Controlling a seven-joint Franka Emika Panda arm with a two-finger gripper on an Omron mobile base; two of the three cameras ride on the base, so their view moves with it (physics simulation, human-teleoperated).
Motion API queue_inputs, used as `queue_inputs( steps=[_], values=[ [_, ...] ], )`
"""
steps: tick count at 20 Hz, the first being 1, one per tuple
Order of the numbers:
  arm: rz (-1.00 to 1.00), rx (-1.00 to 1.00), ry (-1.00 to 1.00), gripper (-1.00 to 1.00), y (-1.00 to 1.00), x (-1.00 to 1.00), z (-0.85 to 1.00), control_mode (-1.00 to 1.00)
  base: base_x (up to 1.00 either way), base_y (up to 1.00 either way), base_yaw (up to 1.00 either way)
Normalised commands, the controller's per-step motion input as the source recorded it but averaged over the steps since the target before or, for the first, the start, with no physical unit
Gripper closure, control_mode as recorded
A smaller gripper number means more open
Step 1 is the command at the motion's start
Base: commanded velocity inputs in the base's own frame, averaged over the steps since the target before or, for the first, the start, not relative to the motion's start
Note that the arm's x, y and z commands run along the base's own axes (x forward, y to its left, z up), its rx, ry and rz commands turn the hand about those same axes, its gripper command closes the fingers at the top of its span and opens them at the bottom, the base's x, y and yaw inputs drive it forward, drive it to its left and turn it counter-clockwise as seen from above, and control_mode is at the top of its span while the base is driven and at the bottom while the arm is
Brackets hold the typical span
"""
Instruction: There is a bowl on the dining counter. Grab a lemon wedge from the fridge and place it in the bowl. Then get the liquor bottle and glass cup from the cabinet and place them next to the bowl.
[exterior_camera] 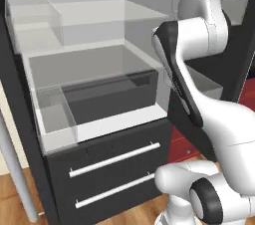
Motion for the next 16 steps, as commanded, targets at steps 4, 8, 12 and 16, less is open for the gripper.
queue_inputs(
  steps=[4,8,12,16],
  values=[
    [0.0,0.0,0.0,1.0,0.0,0.0,0.0,1.0,-0.54,0.02,-0.87],
    [0.0,0.0,0.0,1.0,0.0,0.0,0.0,1.0,-0.64,0.35,-0.74],
    [0.0,0.0,0.0,1.0,0.0,0.0,0.0,1.0,-0.85,0.82,-0.53],
    [0.0,0.0,0.0,1.0,0.0,0.0,0.0,1.0,-0.78,1.0,-0.25]
  ],
)
